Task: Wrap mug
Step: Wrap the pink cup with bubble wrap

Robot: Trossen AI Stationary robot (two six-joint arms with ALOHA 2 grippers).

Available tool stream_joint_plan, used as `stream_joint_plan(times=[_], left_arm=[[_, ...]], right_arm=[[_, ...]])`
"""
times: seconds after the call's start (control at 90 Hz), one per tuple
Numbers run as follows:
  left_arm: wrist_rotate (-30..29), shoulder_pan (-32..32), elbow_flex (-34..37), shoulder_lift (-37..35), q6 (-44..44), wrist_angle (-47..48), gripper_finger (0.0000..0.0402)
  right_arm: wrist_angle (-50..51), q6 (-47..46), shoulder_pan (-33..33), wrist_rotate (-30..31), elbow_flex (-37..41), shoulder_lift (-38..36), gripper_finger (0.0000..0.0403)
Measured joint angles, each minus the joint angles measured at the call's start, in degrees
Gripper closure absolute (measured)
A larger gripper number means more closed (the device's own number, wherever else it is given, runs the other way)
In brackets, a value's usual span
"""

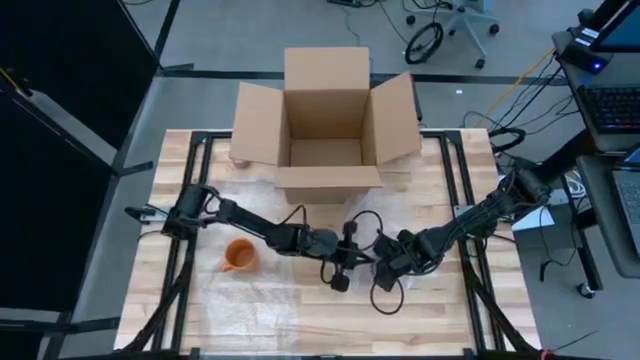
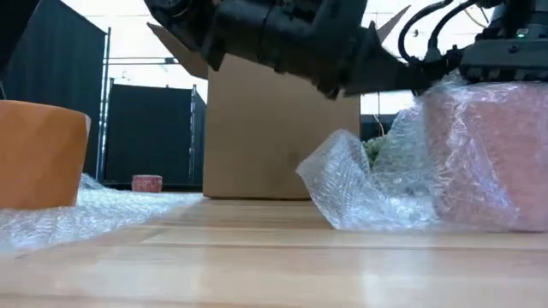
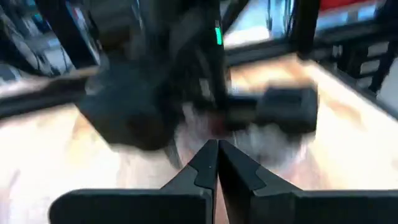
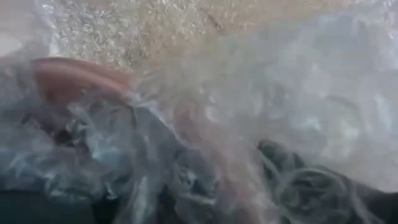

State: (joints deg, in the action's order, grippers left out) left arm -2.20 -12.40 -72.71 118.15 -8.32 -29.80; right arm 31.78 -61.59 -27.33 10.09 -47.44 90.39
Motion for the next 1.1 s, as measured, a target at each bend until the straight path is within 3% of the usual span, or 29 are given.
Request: stream_joint_plan(times=[0.311, 0.644, 1.1], left_arm=[[3.26, 0.16, -0.04, 0.1, 0.46, -4.18, 0.0402], [5.24, 0.0, -3.14, 6.34, 3.43, -6.68, 0.0402], [7.13, 0.35, -5.44, 8.87, 2.97, 1.26, 0.0402]], right_arm=[[-0.21, 1.05, -0.02, 0.02, 0.0, 0.02, 0.0195], [-0.25, 1.48, -0.03, 0.01, 0.0, 0.02, 0.0195], [2.75, 2.84, 1.1, -3.04, -2.72, 0.37, 0.0195]])
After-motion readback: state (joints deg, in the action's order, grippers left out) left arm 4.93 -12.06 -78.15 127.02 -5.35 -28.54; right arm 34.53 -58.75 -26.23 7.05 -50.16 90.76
